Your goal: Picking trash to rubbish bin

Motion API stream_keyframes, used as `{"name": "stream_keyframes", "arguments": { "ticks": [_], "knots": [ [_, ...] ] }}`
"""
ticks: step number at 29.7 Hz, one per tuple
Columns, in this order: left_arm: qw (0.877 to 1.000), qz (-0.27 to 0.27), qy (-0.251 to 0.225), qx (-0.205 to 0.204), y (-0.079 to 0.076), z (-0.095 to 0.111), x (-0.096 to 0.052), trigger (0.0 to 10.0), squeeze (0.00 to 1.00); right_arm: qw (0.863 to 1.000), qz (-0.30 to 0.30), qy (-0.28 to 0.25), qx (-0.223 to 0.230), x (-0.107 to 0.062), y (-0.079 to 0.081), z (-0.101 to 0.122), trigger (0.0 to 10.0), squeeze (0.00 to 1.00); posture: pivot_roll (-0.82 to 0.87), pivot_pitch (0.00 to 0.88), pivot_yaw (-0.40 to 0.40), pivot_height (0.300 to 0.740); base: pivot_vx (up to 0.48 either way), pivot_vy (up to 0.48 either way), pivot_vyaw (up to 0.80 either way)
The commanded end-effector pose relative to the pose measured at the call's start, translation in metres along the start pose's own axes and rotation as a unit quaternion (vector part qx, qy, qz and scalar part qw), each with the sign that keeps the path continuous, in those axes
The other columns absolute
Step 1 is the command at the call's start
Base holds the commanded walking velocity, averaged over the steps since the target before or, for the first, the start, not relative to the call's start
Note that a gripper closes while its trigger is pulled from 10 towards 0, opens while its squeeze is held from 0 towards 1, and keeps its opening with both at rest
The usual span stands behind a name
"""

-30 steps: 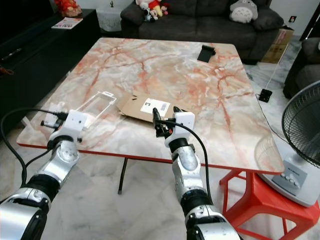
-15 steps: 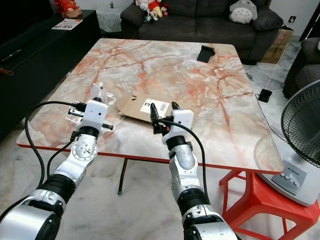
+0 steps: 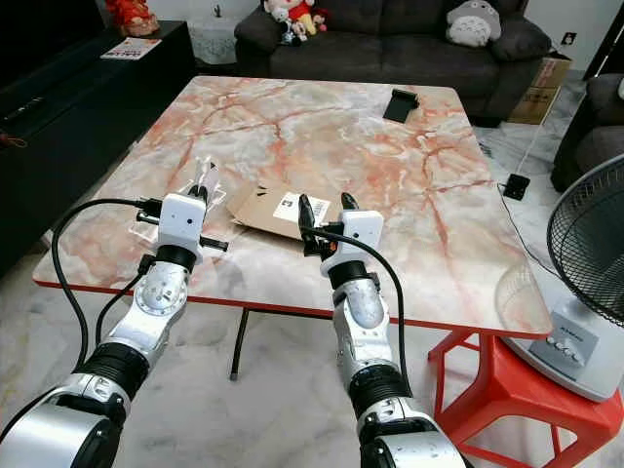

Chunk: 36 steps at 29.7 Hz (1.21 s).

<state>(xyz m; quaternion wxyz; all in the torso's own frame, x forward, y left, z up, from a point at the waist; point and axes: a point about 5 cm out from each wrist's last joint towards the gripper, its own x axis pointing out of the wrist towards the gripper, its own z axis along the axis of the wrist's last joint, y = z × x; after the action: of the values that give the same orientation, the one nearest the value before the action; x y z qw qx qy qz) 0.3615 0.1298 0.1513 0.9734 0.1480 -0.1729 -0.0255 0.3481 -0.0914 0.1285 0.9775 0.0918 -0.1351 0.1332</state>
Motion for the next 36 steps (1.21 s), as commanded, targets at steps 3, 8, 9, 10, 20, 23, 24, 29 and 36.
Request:
{"name": "stream_keyframes", "arguments": {
  "ticks": [3,8,9,10,20,23,24,29,36],
  "knots": [
    [1.0,0.007,-0.001,-0.008,0.0036,-0.0009,-0.0004,10.0,0.0,1.0,0.001,-0.022,-0.003,0.0054,0.0012,0.0092,10.0,0.0,-0.04,0.0,0.011,0.74,0.0,0.0,0.0],
    [1.0,0.007,-0.002,-0.007,0.0035,-0.0004,0.0,10.0,0.0,1.0,-0.001,-0.019,-0.004,0.0042,-0.0008,0.0084,10.0,0.0,-0.04,0.0,0.007,0.74,0.0,0.0,0.0],
    [1.0,0.008,-0.002,-0.007,0.0034,-0.0003,0.0,10.0,0.0,1.0,-0.001,-0.019,-0.005,0.0042,-0.0011,0.0084,10.0,0.0,-0.04,0.0,0.007,0.74,0.0,0.0,0.0],
    [1.0,0.008,-0.002,-0.007,0.0034,-0.0003,0.0,10.0,0.0,1.0,-0.001,-0.019,-0.005,0.0042,-0.0011,0.0084,10.0,0.0,-0.04,0.0,0.007,0.74,0.0,0.0,0.0],
    [1.0,0.011,-0.002,-0.005,0.0047,-0.001,-0.0009,10.0,0.0,1.0,-0.007,-0.014,-0.006,0.0021,-0.0046,0.0065,10.0,0.0,-0.04,0.0,0.005,0.74,-0.098,0.0,0.0],
    [1.0,0.012,-0.002,-0.004,0.0056,-0.0014,-0.0011,10.0,0.0,1.0,-0.008,-0.013,-0.007,0.0018,-0.0054,0.0064,10.0,0.0,-0.04,0.0,0.005,0.74,-0.282,0.0,0.0],
    [1.0,0.012,-0.002,-0.004,0.0056,-0.0015,-0.0011,10.0,0.0,1.0,-0.008,-0.013,-0.007,0.0018,-0.0055,0.0064,10.0,0.0,-0.04,0.0,0.005,0.74,-0.285,0.0,0.0],
    [1.0,0.013,-0.001,-0.002,0.0059,-0.002,-0.0016,10.0,0.0,1.0,-0.009,-0.01,-0.016,0.0007,-0.0072,0.0055,10.0,0.0,-0.04,0.0,0.003,0.74,-0.291,0.0,0.0],
    [1.0,0.015,0.0,-0.001,0.0067,-0.0023,-0.0016,10.0,0.0,1.0,-0.01,-0.008,-0.018,0.0004,-0.0079,0.0054,10.0,0.0,-0.04,0.0,0.002,0.74,-0.291,0.0,0.0]
  ]
}}
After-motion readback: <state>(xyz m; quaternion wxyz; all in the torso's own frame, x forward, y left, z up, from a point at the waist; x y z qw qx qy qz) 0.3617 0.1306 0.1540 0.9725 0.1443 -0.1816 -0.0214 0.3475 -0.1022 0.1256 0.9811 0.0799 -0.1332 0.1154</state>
